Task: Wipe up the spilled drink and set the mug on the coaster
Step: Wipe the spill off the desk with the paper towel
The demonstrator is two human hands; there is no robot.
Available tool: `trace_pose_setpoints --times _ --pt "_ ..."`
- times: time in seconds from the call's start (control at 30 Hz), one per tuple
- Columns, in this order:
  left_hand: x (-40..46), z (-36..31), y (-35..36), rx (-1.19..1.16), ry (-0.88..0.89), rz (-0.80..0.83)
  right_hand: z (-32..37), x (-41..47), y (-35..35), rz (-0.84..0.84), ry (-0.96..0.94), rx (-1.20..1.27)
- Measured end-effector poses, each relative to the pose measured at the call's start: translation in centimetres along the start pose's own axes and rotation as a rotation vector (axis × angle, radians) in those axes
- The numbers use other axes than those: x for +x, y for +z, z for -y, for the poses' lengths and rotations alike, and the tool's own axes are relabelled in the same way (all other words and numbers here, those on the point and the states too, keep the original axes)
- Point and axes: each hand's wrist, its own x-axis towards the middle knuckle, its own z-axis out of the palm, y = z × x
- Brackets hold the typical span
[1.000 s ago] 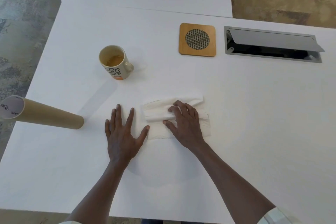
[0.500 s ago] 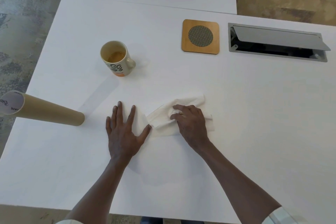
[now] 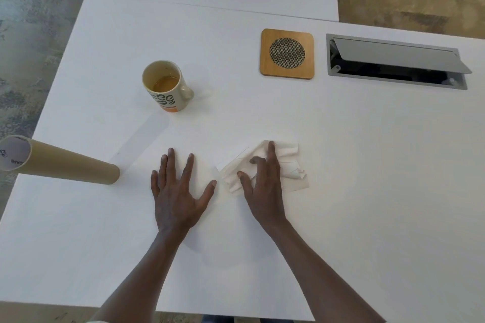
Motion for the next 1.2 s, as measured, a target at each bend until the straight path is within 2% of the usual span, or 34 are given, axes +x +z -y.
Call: trace_pose_setpoints --times 0.1,0.23,0.3,0.47,0.63,0.93,1.07,1.2 --pt "-0.1 0.0 0.1 -0.001 0.002 -0.003 0.1 0.1 -0.2 -0.009 0.019 -0.040" --pt "-0.1 -0.1 0.0 0.001 0.005 -0.006 0.1 0.2 -0.7 0.035 -0.001 -0.398" --pt "0.0 -0.1 0.0 0.002 0.002 -0.006 -0.2 0.4 -0.8 0.062 0.038 -0.449" --pt "-0.1 0.1 0.2 0.005 -0.003 0.001 0.0 0.4 -0.4 0.088 0.007 -0.297" --pt "0.0 0.0 0.2 0.008 -0.006 0.005 1.2 1.9 0.0 0.025 -0.003 -0.101" --pt "-0.1 -0.2 -0.5 -0.021 -0.004 0.023 2.1 1.1 1.1 0.225 -0.183 -0.277" --pt "-0.1 -0.3 -0.7 -0.024 -0.007 0.031 1.1 -0.2 1.0 0.210 -0.234 -0.337" --pt "-0.1 -0.4 -0.7 -0.027 -0.012 0.033 -0.7 -1.0 0.1 0.153 -0.218 -0.282"
